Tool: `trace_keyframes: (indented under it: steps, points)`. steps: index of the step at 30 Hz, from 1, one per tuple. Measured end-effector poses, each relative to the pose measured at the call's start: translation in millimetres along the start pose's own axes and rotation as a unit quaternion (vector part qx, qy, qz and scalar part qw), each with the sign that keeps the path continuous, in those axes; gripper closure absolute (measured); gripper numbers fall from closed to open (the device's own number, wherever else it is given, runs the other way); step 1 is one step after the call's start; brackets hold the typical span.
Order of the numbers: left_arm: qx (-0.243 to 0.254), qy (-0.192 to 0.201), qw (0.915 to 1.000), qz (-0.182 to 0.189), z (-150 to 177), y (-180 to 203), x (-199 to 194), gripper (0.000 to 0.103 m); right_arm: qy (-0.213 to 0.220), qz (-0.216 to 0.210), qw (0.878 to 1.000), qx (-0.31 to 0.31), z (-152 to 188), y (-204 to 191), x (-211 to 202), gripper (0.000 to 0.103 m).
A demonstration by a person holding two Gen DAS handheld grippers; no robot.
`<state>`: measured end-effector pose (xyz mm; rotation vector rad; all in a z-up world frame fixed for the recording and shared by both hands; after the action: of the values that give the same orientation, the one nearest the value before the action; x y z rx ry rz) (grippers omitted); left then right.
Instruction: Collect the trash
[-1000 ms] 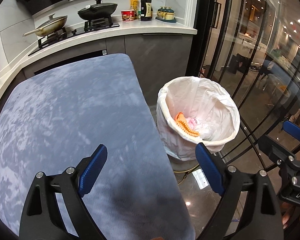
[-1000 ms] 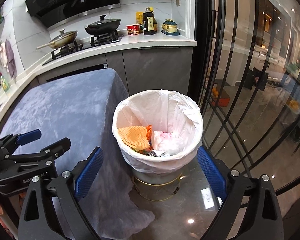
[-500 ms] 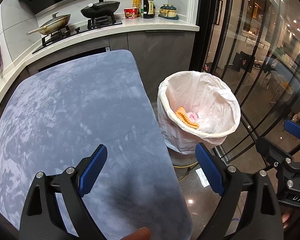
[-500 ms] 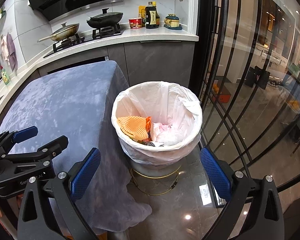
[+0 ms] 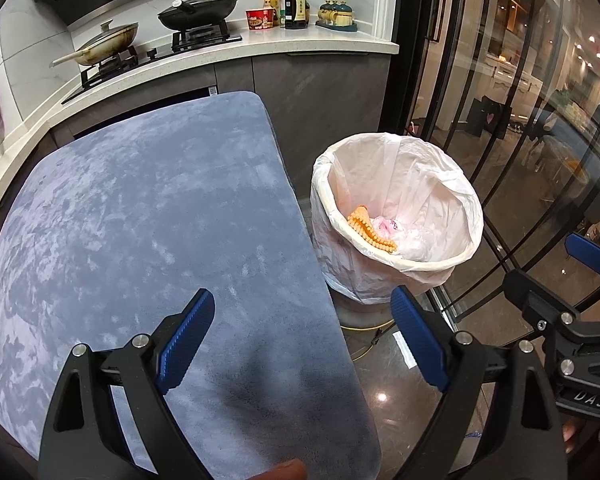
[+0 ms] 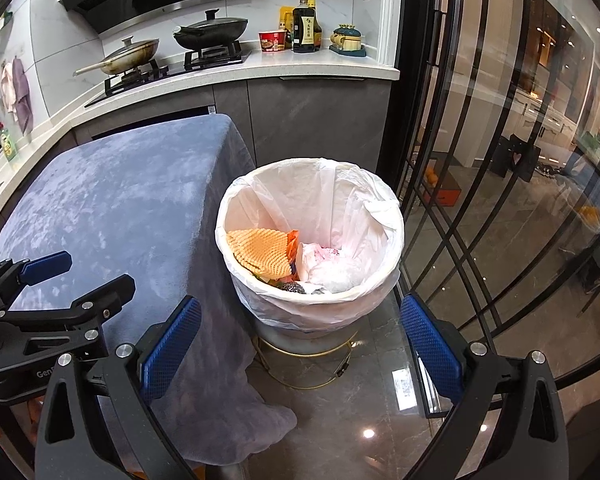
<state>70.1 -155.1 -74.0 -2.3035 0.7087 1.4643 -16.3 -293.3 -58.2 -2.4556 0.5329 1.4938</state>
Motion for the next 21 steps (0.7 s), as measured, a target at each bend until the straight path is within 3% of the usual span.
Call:
trace_keyframes:
  steps: [21]
  points:
    - [-0.006, -0.007, 1.0, 0.0, 1.1, -1.0, 4.8, 0.018, -0.006, 0.002, 1.0, -0.006, -2.3, -5.3, 8.6, 0.007]
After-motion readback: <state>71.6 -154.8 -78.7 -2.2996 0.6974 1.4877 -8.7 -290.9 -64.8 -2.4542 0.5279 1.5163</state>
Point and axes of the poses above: each gripper's, at about its wrist camera, not at the fingertips, and x roughly the way its jaws point, y to its right, z to its underside, the point moved 4 cm from there along x, roughly the way its jaws point, and after that the axes turned 14 degrees about -y, right-handed, at the moved point
